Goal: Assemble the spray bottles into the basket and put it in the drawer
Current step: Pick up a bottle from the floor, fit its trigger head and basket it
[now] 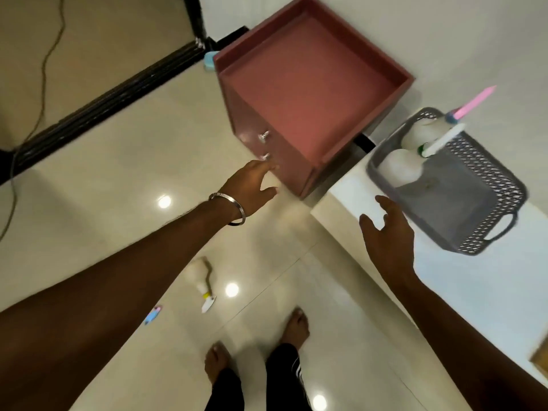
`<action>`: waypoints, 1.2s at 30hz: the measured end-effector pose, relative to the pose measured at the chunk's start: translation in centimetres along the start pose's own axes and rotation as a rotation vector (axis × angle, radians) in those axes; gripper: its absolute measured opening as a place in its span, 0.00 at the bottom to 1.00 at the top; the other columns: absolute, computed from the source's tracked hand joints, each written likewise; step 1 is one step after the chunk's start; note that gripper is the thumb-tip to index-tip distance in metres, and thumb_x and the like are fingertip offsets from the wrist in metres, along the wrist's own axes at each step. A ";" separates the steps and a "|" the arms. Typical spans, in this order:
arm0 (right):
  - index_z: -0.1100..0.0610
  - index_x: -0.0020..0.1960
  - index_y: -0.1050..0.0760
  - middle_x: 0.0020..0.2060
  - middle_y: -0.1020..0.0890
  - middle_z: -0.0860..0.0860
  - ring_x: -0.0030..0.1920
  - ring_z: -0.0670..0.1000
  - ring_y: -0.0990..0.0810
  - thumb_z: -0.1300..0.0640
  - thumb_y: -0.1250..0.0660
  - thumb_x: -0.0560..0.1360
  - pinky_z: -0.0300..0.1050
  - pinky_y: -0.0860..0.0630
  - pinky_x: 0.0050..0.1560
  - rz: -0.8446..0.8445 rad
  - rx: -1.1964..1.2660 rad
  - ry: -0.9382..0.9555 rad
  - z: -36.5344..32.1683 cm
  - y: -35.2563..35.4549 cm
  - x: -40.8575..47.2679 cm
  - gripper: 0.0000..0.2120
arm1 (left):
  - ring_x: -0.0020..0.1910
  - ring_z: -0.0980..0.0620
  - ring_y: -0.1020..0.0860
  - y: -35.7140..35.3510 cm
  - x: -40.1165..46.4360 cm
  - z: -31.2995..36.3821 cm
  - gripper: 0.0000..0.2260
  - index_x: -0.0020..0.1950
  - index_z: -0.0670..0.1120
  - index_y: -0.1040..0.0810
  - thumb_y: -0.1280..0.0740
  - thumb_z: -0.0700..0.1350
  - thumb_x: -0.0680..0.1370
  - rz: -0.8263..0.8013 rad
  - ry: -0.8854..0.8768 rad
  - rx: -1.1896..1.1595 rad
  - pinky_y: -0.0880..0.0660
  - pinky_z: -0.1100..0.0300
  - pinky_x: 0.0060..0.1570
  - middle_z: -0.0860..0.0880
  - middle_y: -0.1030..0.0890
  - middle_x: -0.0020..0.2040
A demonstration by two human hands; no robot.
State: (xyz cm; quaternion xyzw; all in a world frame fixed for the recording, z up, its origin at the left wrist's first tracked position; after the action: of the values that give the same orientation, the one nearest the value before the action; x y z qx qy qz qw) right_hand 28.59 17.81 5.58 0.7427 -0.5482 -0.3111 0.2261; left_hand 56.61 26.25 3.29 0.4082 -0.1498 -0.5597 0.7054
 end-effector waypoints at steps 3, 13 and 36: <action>0.53 0.73 0.32 0.71 0.27 0.50 0.71 0.53 0.29 0.55 0.32 0.78 0.51 0.32 0.72 -0.149 -0.065 0.095 -2.8 -6.6 -4.3 0.24 | 0.64 0.50 0.27 1.9 -5.4 -6.3 0.22 0.69 0.51 0.30 0.32 0.50 0.76 0.029 0.086 -0.003 0.34 0.63 0.57 0.49 0.28 0.68; 0.56 0.72 0.31 0.69 0.25 0.51 0.70 0.50 0.29 0.60 0.31 0.76 0.37 0.37 0.67 -0.490 -0.128 0.330 -7.8 -26.6 -16.5 0.25 | 0.61 0.49 0.25 2.8 -20.8 -24.9 0.23 0.71 0.51 0.32 0.33 0.50 0.77 0.088 0.317 -0.061 0.27 0.54 0.60 0.48 0.30 0.69; 0.56 0.77 0.39 0.72 0.28 0.53 0.71 0.52 0.31 0.56 0.25 0.72 0.34 0.38 0.64 -0.885 -0.308 0.359 13.8 -62.2 -17.7 0.38 | 0.70 0.37 0.33 -25.8 -20.0 -51.0 0.44 0.79 0.55 0.52 0.28 0.40 0.71 -0.196 0.394 0.100 0.27 0.46 0.62 0.41 0.50 0.78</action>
State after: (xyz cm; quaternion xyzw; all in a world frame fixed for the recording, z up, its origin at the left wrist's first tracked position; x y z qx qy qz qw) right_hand 57.05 53.21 -42.40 0.9039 -0.0808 -0.3219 0.2700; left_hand 66.87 64.31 -42.71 0.5568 0.0034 -0.5269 0.6421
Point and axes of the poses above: each hand's wrist, its own x-axis towards the middle knuckle, its own y-axis out of the back of the hand, z = x × y, the point moved 8 cm from there along x, towards the middle knuckle
